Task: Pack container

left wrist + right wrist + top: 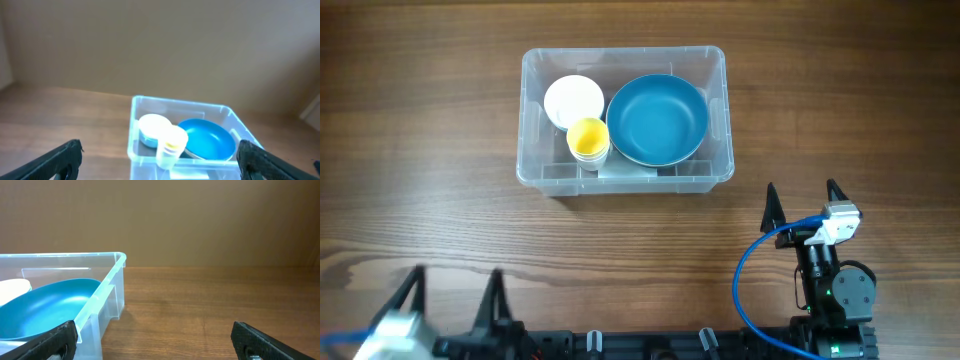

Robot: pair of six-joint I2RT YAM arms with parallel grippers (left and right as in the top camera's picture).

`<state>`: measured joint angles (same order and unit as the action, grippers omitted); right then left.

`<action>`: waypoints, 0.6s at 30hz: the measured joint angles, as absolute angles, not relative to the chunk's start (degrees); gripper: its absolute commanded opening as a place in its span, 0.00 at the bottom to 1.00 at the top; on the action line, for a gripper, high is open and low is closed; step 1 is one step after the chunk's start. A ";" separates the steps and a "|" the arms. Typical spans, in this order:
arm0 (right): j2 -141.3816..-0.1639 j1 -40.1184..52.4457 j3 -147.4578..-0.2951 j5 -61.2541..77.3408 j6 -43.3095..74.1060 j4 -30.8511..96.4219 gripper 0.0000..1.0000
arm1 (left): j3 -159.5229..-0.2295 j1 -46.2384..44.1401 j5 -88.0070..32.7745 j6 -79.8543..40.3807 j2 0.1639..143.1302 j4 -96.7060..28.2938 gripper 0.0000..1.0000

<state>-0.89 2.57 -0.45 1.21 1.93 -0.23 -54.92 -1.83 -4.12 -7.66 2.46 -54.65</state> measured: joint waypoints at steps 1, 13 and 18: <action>-0.89 2.57 -0.45 1.21 1.93 -0.23 0.99 | -52.12 -1.83 -4.89 -7.68 2.26 -52.86 1.00; -0.89 2.57 -0.45 1.21 1.96 -0.23 1.00 | -20.64 -1.83 -11.07 -7.86 0.99 -15.57 1.00; -0.89 2.57 -0.45 1.21 1.96 -0.23 1.00 | -11.62 -1.83 -11.51 -7.86 0.99 -8.95 1.00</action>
<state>-0.89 2.57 -0.45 1.21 1.96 -0.23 -11.62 -1.83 -11.51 -7.86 0.99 -8.95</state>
